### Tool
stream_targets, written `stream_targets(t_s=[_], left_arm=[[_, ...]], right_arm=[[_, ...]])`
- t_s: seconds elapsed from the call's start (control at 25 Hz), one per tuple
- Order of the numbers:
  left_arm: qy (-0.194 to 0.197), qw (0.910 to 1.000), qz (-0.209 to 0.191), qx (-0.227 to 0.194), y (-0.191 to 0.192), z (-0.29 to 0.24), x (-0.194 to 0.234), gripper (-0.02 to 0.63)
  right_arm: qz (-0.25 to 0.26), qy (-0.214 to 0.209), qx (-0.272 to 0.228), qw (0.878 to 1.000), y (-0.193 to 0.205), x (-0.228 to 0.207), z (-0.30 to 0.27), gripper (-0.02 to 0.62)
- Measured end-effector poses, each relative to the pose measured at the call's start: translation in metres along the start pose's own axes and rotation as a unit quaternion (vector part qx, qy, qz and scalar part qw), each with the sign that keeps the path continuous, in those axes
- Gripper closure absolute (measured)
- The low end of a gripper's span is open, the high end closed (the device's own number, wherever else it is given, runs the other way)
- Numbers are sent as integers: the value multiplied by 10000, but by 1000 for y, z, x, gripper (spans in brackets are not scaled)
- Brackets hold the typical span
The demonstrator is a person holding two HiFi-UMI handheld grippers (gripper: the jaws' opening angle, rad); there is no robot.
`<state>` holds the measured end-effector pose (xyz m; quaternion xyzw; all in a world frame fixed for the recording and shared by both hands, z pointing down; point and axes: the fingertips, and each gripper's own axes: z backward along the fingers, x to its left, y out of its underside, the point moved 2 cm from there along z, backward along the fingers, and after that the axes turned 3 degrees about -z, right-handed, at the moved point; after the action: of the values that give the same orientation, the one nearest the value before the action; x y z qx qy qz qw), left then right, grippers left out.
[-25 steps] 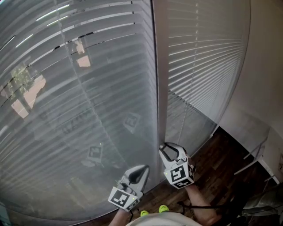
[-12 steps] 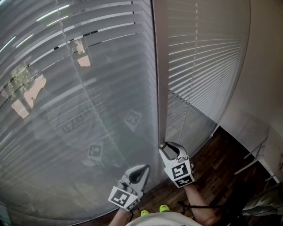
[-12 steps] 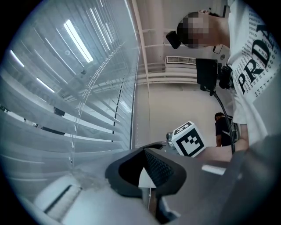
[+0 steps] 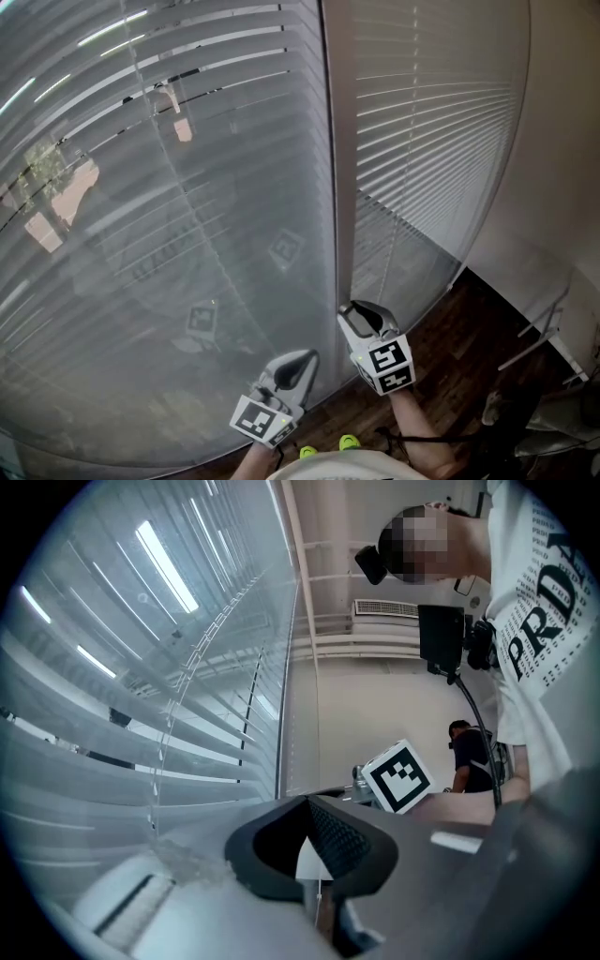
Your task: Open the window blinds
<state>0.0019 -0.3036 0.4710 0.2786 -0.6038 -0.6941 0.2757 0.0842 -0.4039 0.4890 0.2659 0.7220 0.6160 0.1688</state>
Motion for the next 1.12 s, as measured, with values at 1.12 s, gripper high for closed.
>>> stream_targets(t_s=[1.12], left_arm=[[5,9999,44,-101,-3,-1,7,615]], right_arm=[[4772,383,618,8758,4,11,3,448]])
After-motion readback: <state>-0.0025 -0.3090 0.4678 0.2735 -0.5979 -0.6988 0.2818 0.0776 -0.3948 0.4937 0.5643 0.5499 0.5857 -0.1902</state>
